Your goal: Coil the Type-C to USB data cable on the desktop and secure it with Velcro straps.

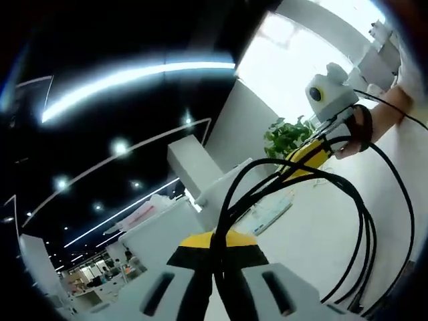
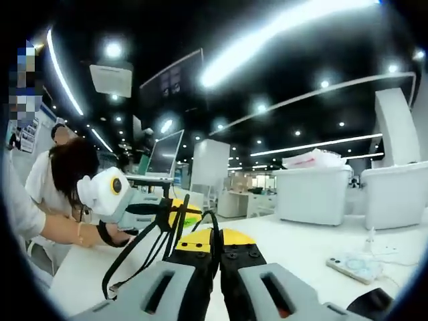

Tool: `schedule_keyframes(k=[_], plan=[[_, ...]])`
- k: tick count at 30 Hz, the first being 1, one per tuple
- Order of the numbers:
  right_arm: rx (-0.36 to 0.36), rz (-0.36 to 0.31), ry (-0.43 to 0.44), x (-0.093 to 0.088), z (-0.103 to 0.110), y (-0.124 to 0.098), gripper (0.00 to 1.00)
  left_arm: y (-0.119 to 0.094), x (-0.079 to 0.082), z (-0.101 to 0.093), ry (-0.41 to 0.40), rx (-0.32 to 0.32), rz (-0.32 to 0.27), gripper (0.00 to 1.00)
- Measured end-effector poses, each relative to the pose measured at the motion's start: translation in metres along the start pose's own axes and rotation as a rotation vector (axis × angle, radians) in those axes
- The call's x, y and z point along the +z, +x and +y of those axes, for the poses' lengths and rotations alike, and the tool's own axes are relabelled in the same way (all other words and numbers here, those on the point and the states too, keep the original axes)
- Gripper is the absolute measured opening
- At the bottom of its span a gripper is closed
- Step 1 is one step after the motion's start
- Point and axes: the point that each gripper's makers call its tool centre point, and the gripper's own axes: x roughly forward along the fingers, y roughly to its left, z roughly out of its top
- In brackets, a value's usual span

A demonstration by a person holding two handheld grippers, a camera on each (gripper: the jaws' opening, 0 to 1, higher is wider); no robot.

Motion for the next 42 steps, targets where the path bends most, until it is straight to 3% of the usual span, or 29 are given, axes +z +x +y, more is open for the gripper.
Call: schedule_keyframes(k=[6,17,23,28,32,35,37,40,42], plan=[[0.064,-0.031,0.065,0.008,0.018,0.000,0.02,0.000,-0.001,-0.003,0.022,0.002,0.006,0.05],[0.108,-0.021,0.057,0.008,0.027,0.002,0.02,-0.002,0.002,-0.002,0.033,0.028,-0.008,0.10],[0.163,-0.021,0.148,0.008,0.032,0.004,0.02,-0.002,0.004,-0.007,0.064,0.015,-0.013,0.09],[0.141,-0.025,0.148,0.009,0.027,0.005,0.03,-0.001,0.001,-0.011,0.090,-0.011,0.011,0.05],[0.082,-0.028,0.076,0.009,0.020,0.006,0.04,-0.001,-0.002,-0.011,0.083,-0.017,0.031,0.05],[0.052,-0.047,0.067,0.019,0.015,0.003,0.08,-0.001,-0.005,-0.007,0.070,-0.009,0.051,0.05],[0.034,-0.095,0.032,0.035,0.013,-0.002,0.10,-0.001,-0.011,-0.002,0.039,0.002,0.071,0.05],[0.102,-0.140,0.113,0.053,0.028,-0.007,0.13,0.000,-0.017,0.002,0.015,0.013,0.095,0.05],[0.129,-0.147,0.086,0.057,0.039,-0.008,0.17,0.001,-0.020,0.003,0.011,0.017,0.110,0.05]])
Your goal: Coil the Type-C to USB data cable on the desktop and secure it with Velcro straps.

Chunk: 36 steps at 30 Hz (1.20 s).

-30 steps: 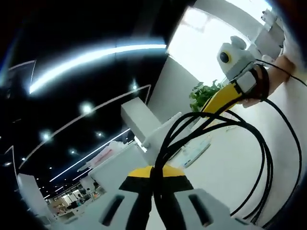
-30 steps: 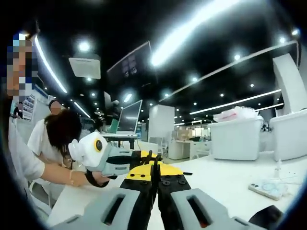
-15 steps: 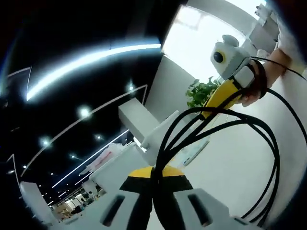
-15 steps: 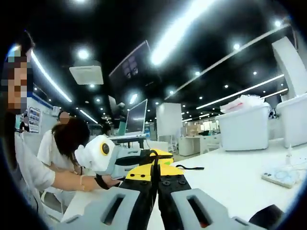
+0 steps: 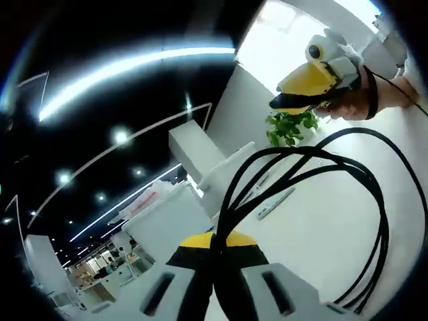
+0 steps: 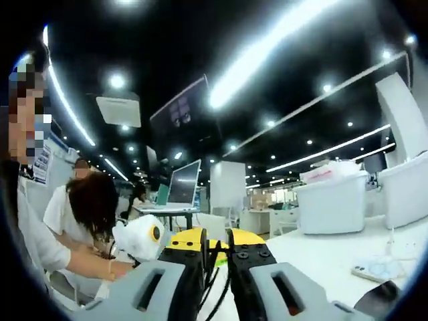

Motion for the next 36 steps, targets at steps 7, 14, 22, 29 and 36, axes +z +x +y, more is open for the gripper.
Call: schedule_keyframes(k=[7,14,22,29,36], plan=[[-0.077,0.176,-0.125,-0.046,0.005,0.007,0.36,0.002,-0.001,-0.005,-0.010,-0.018,0.006,0.05],[-0.163,0.320,-0.368,-0.082,-0.016,0.007,0.37,0.003,0.001,-0.016,0.043,-0.044,0.011,0.05],[-0.145,0.298,-0.221,-0.076,-0.018,0.006,0.36,0.004,-0.003,-0.018,0.026,-0.048,0.025,0.05],[-0.203,0.397,-0.461,-0.090,-0.038,0.000,0.24,0.006,-0.005,-0.028,0.011,-0.092,0.051,0.05],[-0.215,0.494,-0.678,-0.106,-0.053,-0.002,0.19,0.005,-0.004,-0.037,-0.055,-0.144,0.066,0.05]])
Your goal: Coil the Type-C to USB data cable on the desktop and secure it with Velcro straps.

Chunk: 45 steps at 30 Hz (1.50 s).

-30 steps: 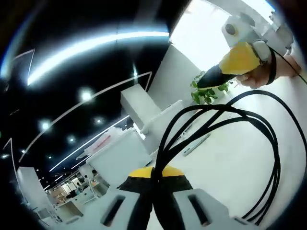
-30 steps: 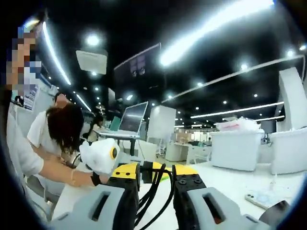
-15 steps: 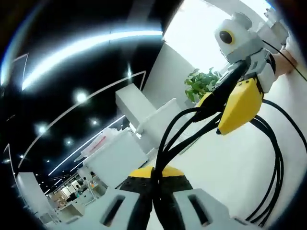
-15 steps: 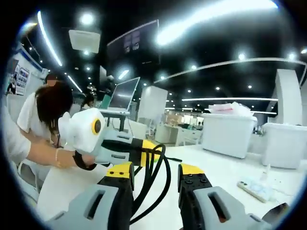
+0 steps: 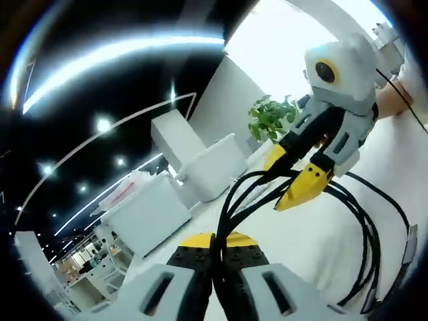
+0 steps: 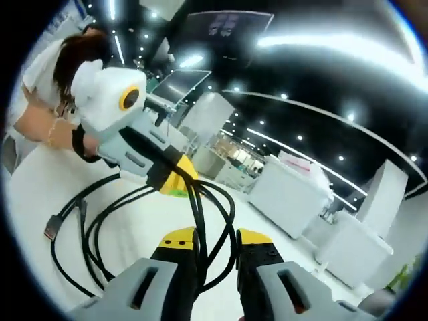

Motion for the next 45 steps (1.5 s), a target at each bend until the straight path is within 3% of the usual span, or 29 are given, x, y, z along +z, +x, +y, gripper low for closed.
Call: schedule_keyframes(k=[3,9,13,21,25,28,30,31,34,38,39,42,45], plan=[[-0.017,0.028,-0.063,-0.008,-0.005,0.003,0.15,0.001,0.001,-0.006,-0.070,-0.036,-0.009,0.05],[-0.031,0.093,-0.241,-0.021,-0.017,0.006,0.05,0.004,0.000,-0.019,-0.115,-0.075,-0.017,0.06],[0.030,0.103,-0.154,-0.026,-0.016,0.007,0.04,0.007,-0.007,-0.026,-0.101,-0.074,0.006,0.07],[0.062,0.075,-0.173,-0.023,-0.010,0.007,0.03,0.012,-0.018,-0.024,-0.094,-0.059,0.025,0.11],[0.109,0.002,-0.119,-0.009,0.001,0.006,0.03,0.014,-0.016,-0.025,-0.103,-0.055,0.017,0.18],[0.105,0.014,-0.111,-0.010,0.002,0.007,0.03,0.012,-0.017,-0.023,-0.087,-0.046,0.022,0.09],[0.099,0.014,-0.043,-0.014,0.005,0.010,0.05,0.012,-0.016,-0.015,-0.152,-0.027,0.012,0.06],[0.091,-0.002,0.006,-0.014,0.005,0.011,0.06,0.012,-0.017,-0.015,-0.137,-0.047,0.024,0.06],[0.066,0.004,0.096,-0.013,0.004,0.010,0.15,0.010,-0.026,-0.011,-0.102,-0.016,0.067,0.05],[0.069,0.015,0.092,-0.013,0.007,0.010,0.18,0.009,-0.025,-0.010,-0.102,-0.008,0.082,0.05],[0.063,0.031,0.050,-0.015,0.007,0.012,0.17,0.009,-0.025,-0.011,-0.104,-0.009,0.083,0.05],[0.070,0.060,-0.021,-0.018,0.012,0.019,0.06,0.006,-0.027,-0.007,-0.043,0.017,0.108,0.05],[0.086,0.056,-0.017,-0.013,0.012,0.027,0.04,0.003,-0.029,-0.002,-0.029,0.026,0.116,0.06]])
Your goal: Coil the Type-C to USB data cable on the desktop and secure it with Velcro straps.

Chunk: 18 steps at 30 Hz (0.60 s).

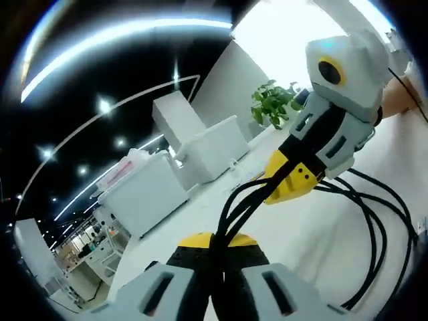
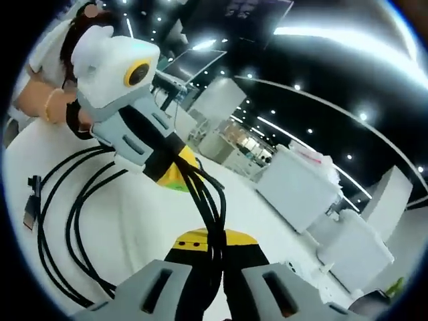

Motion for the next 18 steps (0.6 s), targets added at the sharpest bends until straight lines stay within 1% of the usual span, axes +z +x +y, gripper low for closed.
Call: schedule_keyframes(k=[3,5,6,8,9,10,11,12,13,14,15,16,17,18], plan=[[0.065,0.005,0.060,0.004,0.003,0.011,0.03,-0.003,-0.005,0.008,-0.023,0.003,0.004,0.06],[0.086,0.003,0.071,0.007,0.002,0.019,0.03,-0.004,-0.010,0.018,-0.001,0.018,0.014,0.06],[0.105,0.003,0.094,0.010,0.005,0.026,0.03,-0.006,-0.012,0.022,0.006,0.023,0.018,0.05],[0.145,-0.006,0.136,0.016,0.013,0.036,0.03,-0.010,-0.021,0.032,0.006,0.030,0.032,0.05],[0.171,-0.013,0.156,0.019,0.019,0.042,0.04,-0.014,-0.029,0.040,-0.005,0.036,0.050,0.05],[0.200,-0.026,0.198,0.023,0.025,0.047,0.05,-0.016,-0.037,0.045,-0.007,0.040,0.070,0.05],[0.230,-0.043,0.286,0.029,0.031,0.050,0.07,-0.019,-0.046,0.053,-0.006,0.050,0.090,0.05],[0.268,-0.081,0.382,0.038,0.036,0.052,0.11,-0.022,-0.054,0.060,-0.008,0.058,0.106,0.05],[0.305,-0.148,0.487,0.051,0.037,0.052,0.16,-0.026,-0.061,0.067,-0.015,0.070,0.123,0.05],[0.337,-0.223,0.638,0.068,0.031,0.051,0.18,-0.029,-0.066,0.073,-0.014,0.078,0.136,0.05],[0.342,-0.237,0.675,0.072,0.026,0.052,0.19,-0.034,-0.075,0.082,-0.004,0.096,0.162,0.05],[0.337,-0.286,0.713,0.082,0.016,0.056,0.20,-0.038,-0.078,0.089,-0.022,0.112,0.159,0.05],[0.309,-0.310,0.709,0.085,0.008,0.062,0.18,-0.042,-0.083,0.096,-0.057,0.125,0.158,0.05],[0.268,-0.331,0.692,0.087,0.000,0.068,0.17,-0.045,-0.086,0.099,-0.094,0.117,0.151,0.05]])
